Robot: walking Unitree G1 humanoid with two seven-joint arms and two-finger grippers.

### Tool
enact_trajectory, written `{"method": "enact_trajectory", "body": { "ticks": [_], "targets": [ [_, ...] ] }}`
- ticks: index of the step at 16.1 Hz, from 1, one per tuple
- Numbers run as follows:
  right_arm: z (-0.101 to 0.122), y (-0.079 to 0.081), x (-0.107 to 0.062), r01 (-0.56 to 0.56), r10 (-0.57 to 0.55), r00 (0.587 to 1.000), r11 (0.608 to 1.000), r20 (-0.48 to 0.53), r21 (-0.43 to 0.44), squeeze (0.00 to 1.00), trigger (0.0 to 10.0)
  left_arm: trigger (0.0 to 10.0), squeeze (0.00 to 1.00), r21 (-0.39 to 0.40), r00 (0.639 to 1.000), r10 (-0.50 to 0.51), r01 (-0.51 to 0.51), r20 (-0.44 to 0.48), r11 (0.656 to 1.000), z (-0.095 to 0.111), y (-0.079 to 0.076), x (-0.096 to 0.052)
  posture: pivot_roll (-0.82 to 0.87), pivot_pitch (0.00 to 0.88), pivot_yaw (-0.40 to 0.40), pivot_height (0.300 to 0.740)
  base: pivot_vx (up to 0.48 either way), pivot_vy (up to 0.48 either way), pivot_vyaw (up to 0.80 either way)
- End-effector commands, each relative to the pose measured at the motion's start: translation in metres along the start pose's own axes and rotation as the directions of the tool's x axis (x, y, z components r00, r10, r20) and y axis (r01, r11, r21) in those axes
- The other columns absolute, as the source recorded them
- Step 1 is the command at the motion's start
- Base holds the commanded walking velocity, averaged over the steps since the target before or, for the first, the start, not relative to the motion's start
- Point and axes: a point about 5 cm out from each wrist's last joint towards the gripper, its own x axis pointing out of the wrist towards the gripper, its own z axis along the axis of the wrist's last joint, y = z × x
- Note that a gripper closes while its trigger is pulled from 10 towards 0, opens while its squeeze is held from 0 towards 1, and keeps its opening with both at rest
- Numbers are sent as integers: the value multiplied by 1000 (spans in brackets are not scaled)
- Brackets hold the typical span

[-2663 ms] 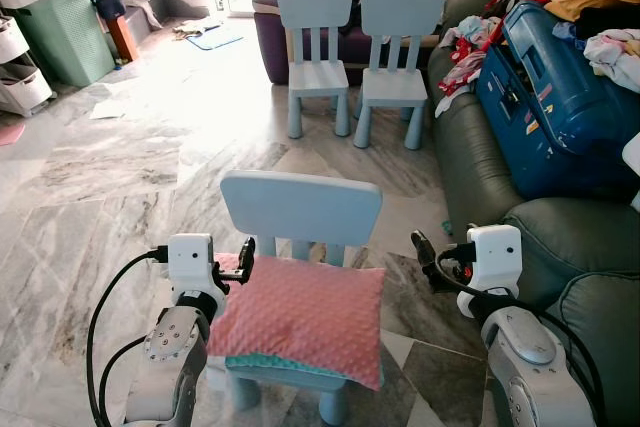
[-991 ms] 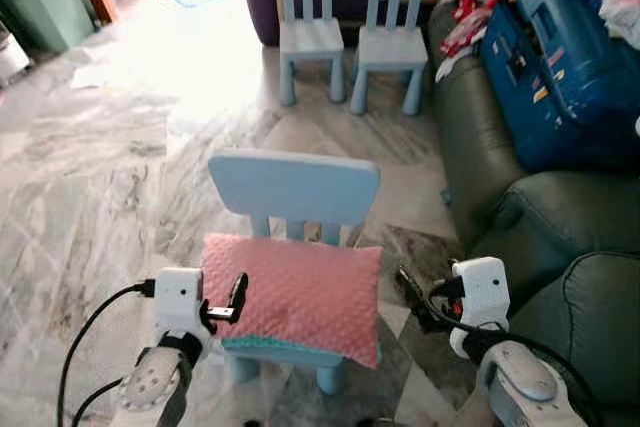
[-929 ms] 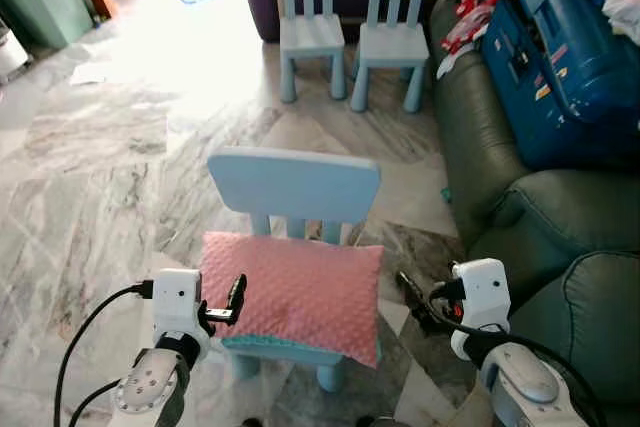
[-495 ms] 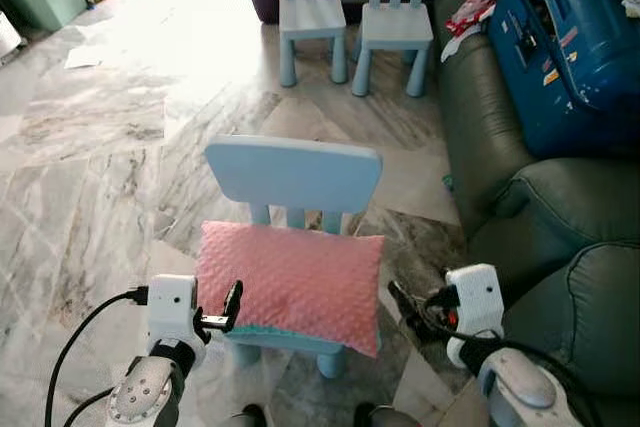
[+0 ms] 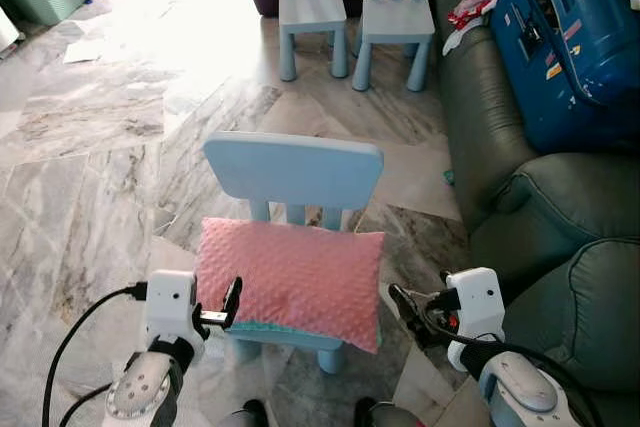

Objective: Move the pillow to the sofa

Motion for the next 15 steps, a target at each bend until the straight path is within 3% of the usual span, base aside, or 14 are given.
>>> {"method": "enact_trajectory", "body": {
  "ticks": [1,15],
  "targets": [
    [1,3,-3,-10,10,1000,1000,3,3,0,10000,10000,0,13,1000,2,-1,-29,1000,-5,2,-3,-150,221,29,740,0,0,0],
    [3,4,5,-27,27,1000,1000,7,11,0,10000,10000,0,13,999,2,-2,-37,1000,-6,2,-4,-143,229,25,574,0,0,0]
  ]
}}
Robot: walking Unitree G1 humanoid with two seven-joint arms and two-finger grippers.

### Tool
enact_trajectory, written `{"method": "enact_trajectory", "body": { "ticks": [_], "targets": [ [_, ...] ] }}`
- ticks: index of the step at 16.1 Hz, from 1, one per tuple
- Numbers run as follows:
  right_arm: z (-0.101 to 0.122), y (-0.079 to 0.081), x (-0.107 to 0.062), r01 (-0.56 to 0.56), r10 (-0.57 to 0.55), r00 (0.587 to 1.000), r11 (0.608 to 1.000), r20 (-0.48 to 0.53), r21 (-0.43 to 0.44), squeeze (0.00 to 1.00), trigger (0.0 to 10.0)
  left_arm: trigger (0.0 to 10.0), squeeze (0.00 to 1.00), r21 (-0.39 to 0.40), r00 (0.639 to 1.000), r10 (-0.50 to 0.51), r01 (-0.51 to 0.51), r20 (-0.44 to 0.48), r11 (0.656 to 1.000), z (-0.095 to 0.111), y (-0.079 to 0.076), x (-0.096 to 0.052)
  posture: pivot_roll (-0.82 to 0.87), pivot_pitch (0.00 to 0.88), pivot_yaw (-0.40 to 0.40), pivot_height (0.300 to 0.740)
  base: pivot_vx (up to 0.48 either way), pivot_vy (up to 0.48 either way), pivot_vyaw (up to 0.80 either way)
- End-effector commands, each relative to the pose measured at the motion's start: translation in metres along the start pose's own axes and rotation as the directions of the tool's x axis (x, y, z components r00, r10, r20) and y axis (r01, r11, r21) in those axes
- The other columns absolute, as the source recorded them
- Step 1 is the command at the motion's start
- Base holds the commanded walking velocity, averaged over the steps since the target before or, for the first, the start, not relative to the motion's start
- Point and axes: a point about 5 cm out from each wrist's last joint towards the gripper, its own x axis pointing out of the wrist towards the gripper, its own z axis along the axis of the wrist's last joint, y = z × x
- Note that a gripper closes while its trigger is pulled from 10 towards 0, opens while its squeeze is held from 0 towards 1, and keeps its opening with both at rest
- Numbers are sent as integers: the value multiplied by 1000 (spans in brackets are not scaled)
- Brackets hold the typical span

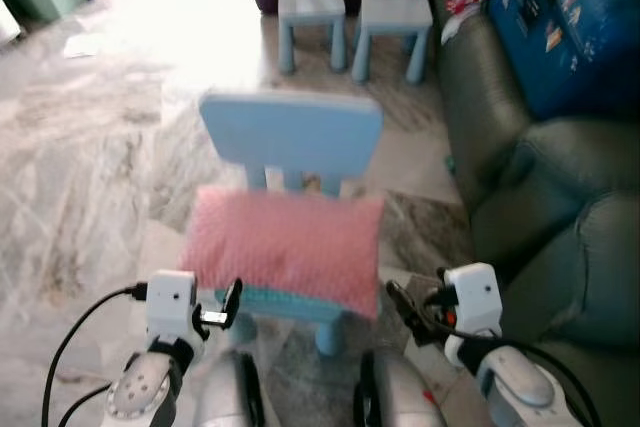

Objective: Move the pillow to the sofa

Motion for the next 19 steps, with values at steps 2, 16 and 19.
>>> {"method": "enact_trajectory", "body": {
  "ticks": [2,16,19],
  "targets": [
    [0,4,5,-22,22,1000,1000,2,1,0,10000,10000,0,13,1000,5,-5,-19,1000,-3,2,-3,-138,229,25,549,0,0,0],
    [6,0,14,-12,13,999,1000,35,-5,0,10000,10000,0,96,986,145,-153,85,984,20,24,-1,-125,229,21,409,0,0,0],
    [24,-3,20,-7,11,994,999,105,-35,0,10000,10000,0,105,956,203,-229,212,968,51,36,8,-125,226,18,409,0,0,0]
  ]
}}
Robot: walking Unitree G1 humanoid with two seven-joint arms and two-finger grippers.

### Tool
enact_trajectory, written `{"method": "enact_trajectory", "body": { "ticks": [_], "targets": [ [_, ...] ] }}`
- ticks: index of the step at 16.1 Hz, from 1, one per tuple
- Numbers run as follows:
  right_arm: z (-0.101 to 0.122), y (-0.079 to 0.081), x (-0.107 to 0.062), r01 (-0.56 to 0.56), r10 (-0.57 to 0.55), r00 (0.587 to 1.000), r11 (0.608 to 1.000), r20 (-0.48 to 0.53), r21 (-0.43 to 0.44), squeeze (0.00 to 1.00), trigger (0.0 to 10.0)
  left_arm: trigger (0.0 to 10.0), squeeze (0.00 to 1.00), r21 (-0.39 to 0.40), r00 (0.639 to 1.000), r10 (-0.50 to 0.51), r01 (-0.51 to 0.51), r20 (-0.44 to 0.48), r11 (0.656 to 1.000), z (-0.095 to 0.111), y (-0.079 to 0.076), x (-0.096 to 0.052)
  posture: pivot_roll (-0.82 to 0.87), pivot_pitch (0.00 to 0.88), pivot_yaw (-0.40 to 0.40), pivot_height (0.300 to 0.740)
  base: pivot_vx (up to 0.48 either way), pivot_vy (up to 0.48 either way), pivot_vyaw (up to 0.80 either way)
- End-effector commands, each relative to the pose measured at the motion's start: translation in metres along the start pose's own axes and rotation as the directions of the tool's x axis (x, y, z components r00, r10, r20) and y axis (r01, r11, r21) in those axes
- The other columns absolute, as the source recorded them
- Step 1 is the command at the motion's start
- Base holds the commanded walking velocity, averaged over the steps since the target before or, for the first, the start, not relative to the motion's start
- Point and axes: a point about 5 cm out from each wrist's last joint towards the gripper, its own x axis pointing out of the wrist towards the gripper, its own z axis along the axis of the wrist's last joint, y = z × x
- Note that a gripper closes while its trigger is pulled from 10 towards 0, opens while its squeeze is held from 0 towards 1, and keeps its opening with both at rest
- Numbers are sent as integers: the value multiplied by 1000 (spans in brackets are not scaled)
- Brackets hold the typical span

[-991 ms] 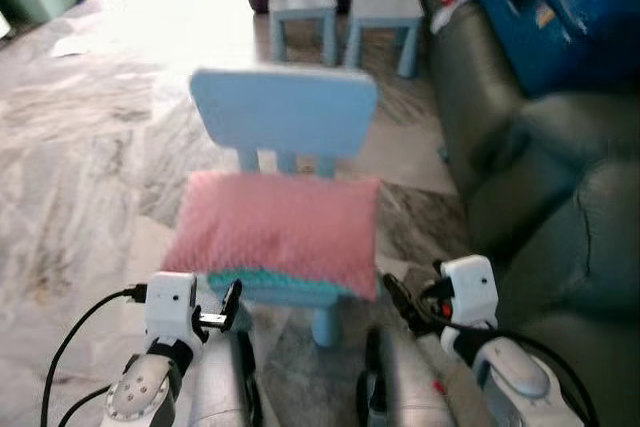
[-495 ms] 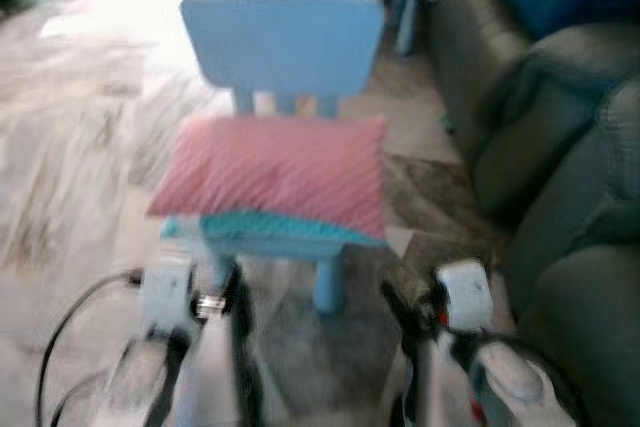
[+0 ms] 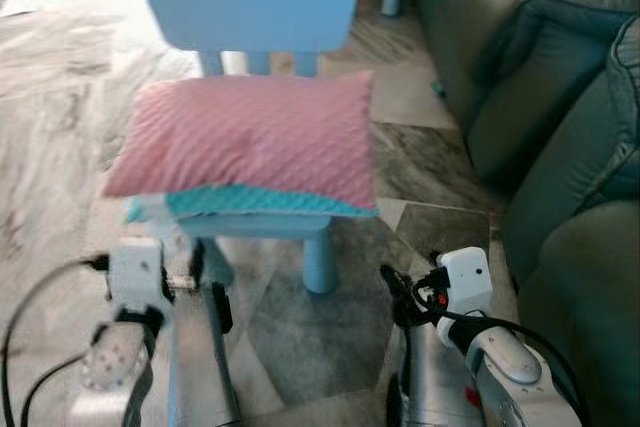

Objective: Move the pillow to the sofa

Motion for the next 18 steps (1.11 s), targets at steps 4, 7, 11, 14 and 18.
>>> {"method": "enact_trajectory", "body": {
  "ticks": [4,7,11,14,18],
  "targets": [
    [34,-9,14,25,-23,992,1000,123,-10,0,10000,10000,0,35,990,84,-88,117,995,28,22,21,-128,222,16,409,0,0,0],
    [59,-10,31,29,-27,978,1000,206,-6,0,10000,10000,0,2,947,275,-279,167,960,47,63,45,-132,208,19,405,0,0,0],
    [89,-9,50,12,-16,954,1000,301,17,0,10000,10000,0,-11,903,387,-392,185,920,62,96,59,-125,208,25,405,0,0,0],
    [116,-1,68,-47,20,929,997,370,64,0,10000,10000,0,-79,862,483,-476,153,876,69,119,68,-126,225,22,405,0,0,0],
    [147,22,95,-203,141,889,974,435,99,0,10000,10000,0,-245,843,527,-491,110,836,83,134,87,-113,254,13,405,0,0,0]
  ]
}}
